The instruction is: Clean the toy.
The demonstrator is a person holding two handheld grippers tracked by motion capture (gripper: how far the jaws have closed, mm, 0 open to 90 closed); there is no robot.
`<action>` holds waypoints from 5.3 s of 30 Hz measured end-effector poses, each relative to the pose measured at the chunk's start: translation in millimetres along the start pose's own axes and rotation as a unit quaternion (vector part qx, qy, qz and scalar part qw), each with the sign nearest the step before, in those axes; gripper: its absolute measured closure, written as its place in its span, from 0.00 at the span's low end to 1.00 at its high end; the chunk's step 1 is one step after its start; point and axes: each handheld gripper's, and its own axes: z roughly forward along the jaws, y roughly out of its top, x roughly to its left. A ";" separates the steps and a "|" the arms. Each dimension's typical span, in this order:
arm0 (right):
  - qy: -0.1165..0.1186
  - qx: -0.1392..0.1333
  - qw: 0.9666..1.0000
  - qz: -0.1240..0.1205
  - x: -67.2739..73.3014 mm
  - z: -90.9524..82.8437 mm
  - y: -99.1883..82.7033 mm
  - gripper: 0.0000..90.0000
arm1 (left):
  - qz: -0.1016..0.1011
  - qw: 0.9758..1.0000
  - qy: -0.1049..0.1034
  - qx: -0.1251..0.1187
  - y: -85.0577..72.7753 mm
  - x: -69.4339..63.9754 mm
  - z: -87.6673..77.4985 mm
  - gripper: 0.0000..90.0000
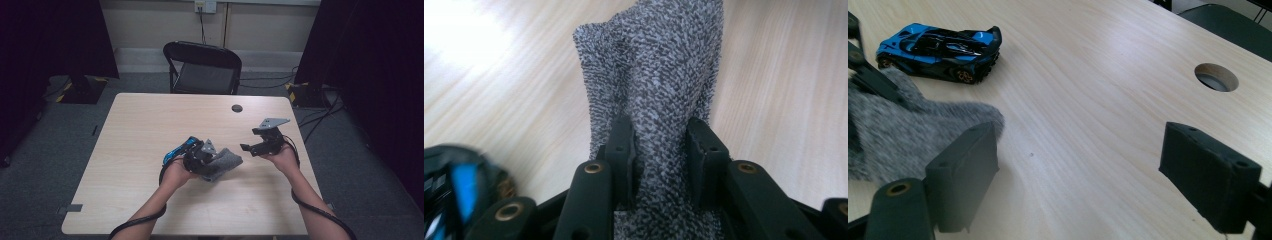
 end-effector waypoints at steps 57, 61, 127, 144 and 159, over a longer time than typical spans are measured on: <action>0.144 0.048 0.986 -0.068 65.0 59.9 -31.0 0.30 | -0.139 0.986 0.092 -0.024 -48.5 96.5 -6.0 0.22; 0.142 0.048 0.986 -0.068 65.4 60.1 -31.6 0.31 | -0.136 0.987 0.085 -0.022 -49.9 98.0 -0.2 0.22; 0.119 0.037 0.990 -0.058 65.3 59.9 -35.3 0.45 | -0.138 0.985 0.086 0.058 -32.0 99.1 13.1 0.27; 0.101 0.044 0.993 -0.053 63.1 59.9 -32.9 0.65 | -0.144 0.983 0.092 0.062 -33.9 97.1 10.4 0.28; 0.087 0.055 0.994 -0.021 61.5 60.6 -26.4 0.85 | -0.150 0.984 0.081 0.047 -40.3 92.9 -12.6 0.28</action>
